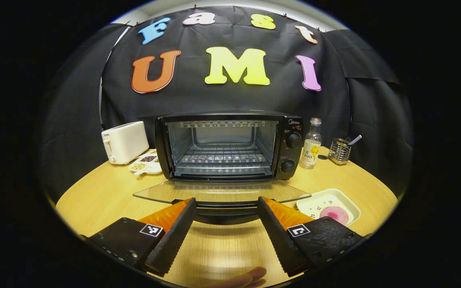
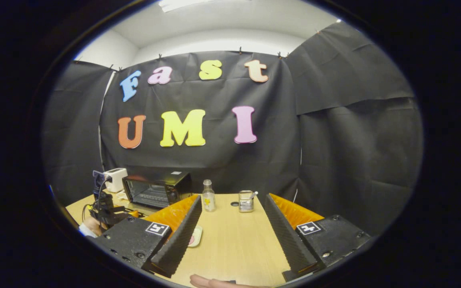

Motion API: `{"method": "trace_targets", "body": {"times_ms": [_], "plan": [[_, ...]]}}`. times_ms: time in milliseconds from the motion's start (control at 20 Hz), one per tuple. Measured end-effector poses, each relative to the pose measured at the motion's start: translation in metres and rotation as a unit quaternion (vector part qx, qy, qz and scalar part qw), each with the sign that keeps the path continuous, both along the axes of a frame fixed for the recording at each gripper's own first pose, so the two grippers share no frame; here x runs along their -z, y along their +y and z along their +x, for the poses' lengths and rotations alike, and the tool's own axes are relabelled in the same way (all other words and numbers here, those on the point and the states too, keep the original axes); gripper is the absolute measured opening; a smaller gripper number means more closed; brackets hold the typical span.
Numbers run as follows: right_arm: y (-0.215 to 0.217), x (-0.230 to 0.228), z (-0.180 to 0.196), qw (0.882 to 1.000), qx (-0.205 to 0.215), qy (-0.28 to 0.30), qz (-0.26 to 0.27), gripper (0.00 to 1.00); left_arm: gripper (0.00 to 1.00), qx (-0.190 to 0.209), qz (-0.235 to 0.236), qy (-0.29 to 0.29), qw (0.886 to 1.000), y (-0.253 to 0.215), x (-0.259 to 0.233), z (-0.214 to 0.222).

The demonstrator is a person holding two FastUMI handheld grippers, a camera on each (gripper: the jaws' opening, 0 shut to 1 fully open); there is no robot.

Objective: Open the electric oven with the left hand, put the food in, and close the electric oven.

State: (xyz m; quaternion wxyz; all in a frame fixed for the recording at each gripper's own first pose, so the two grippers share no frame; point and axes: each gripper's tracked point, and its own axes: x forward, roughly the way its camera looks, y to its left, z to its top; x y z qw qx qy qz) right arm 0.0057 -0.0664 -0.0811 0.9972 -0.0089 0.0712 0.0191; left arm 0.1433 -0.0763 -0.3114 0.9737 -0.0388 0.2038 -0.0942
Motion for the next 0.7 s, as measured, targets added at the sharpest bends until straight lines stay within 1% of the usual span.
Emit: {"method": "trace_targets", "body": {"times_ms": [150,200,250,300,350,400,450,500,550,600,650,700], "plan": [[0.003,0.007,0.005,1.000,-0.002,0.009,0.000,0.96,0.97,0.002,0.002,0.008,1.000,0.000,0.009,-0.006],[0.004,0.010,0.007,1.000,-0.002,0.012,-0.002,1.00,0.97,0.002,0.003,0.009,1.000,0.000,0.013,-0.007],[0.005,0.014,0.009,1.000,-0.003,0.016,-0.005,1.00,0.96,0.002,0.002,0.013,1.000,0.000,0.016,-0.007],[0.007,0.016,0.012,1.000,-0.004,0.020,-0.007,0.96,0.97,0.002,0.002,0.018,1.000,0.000,0.020,-0.009],[0.009,0.020,0.014,1.000,-0.005,0.025,-0.007,0.97,0.97,0.002,0.002,0.025,1.000,-0.001,0.026,-0.011],[0.010,0.022,0.017,0.999,-0.007,0.030,-0.008,0.97,0.86,0.001,-0.003,0.038,0.999,-0.002,0.035,-0.013],[0.013,0.027,0.019,0.999,-0.009,0.036,-0.010,0.97,0.86,-0.001,-0.007,0.055,0.998,-0.002,0.042,-0.015],[0.015,0.030,0.021,0.999,-0.012,0.041,-0.012,0.97,0.96,-0.002,-0.010,0.073,0.997,-0.002,0.050,-0.019],[0.017,0.034,0.024,0.999,-0.014,0.046,-0.015,0.97,0.97,-0.006,-0.018,0.081,0.997,-0.001,0.055,-0.021],[0.018,0.037,0.027,0.998,-0.014,0.053,-0.018,1.00,0.98,-0.010,-0.026,0.076,0.997,-0.001,0.051,-0.020],[0.018,0.042,0.030,0.998,-0.014,0.060,-0.021,0.97,0.98,-0.012,-0.029,0.074,0.997,0.002,0.052,-0.019],[0.018,0.045,0.033,0.997,-0.015,0.067,-0.022,0.97,0.98,-0.012,-0.029,0.079,0.996,0.002,0.054,-0.021]]}}
